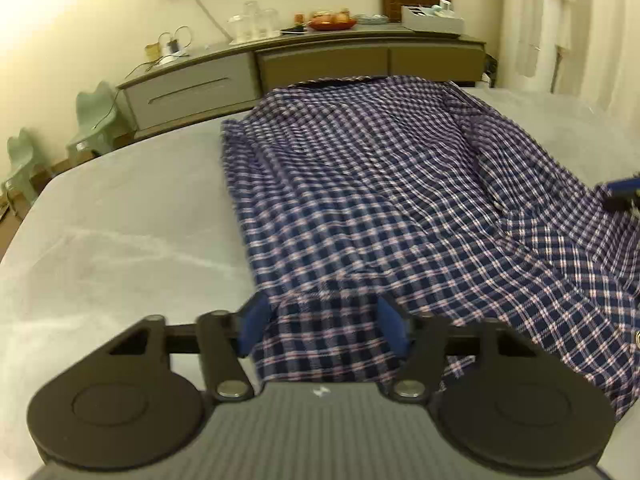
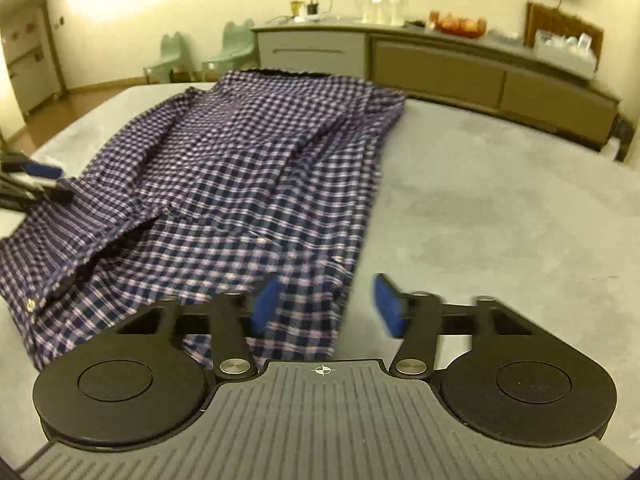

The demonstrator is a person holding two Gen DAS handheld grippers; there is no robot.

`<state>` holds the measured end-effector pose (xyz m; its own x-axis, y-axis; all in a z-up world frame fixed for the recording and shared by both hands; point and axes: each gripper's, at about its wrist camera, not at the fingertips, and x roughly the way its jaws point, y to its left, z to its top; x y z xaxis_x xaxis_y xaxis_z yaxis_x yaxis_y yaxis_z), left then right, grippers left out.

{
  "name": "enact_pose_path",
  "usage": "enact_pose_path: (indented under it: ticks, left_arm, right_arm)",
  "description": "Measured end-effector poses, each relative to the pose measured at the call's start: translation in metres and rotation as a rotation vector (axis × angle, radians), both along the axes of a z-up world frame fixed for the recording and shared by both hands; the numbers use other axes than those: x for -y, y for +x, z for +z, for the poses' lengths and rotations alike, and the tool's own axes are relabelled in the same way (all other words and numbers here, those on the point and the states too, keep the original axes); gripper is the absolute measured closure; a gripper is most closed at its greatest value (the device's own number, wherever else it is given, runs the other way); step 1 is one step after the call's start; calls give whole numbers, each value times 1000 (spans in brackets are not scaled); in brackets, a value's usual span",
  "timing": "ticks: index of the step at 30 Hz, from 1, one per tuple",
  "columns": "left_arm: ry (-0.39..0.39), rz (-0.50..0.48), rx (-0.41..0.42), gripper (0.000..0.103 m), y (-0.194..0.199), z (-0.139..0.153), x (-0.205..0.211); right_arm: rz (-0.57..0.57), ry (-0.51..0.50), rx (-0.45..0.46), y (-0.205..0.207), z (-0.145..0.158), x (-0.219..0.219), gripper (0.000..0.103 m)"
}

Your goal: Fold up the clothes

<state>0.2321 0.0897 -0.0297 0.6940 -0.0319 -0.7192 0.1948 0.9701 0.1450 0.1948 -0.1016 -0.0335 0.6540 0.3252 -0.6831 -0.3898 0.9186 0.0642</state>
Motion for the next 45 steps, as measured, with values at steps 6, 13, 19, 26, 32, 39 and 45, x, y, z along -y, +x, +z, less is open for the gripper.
enact_pose_path:
  ticks: [6, 13, 19, 26, 32, 39, 45]
  left_arm:
    - [39, 1, 72, 96, -2, 4, 2]
    - [-17, 128, 140, 98, 14, 19, -24]
    - [139, 135, 53, 91, 28, -13, -12]
    - [92, 84, 243, 84, -35, 56, 13]
    - [20, -93, 86, 80, -50, 7, 63]
    - [20, 29, 131, 75, -70, 26, 42]
    - [60, -28, 52, 62, -103, 7, 41]
  right_arm:
    - [46, -4, 35, -6, 12, -3, 100]
    - [-25, 51, 156, 0, 31, 6, 102]
    - [-52, -116, 92, 34, -22, -15, 96]
    - [-45, -192, 246, -10, 35, -21, 58]
    - [175, -83, 137, -50, 24, -58, 63]
    - [-37, -167, 17, -35, 0, -26, 59]
    - [110, -123, 65, -78, 11, -29, 66]
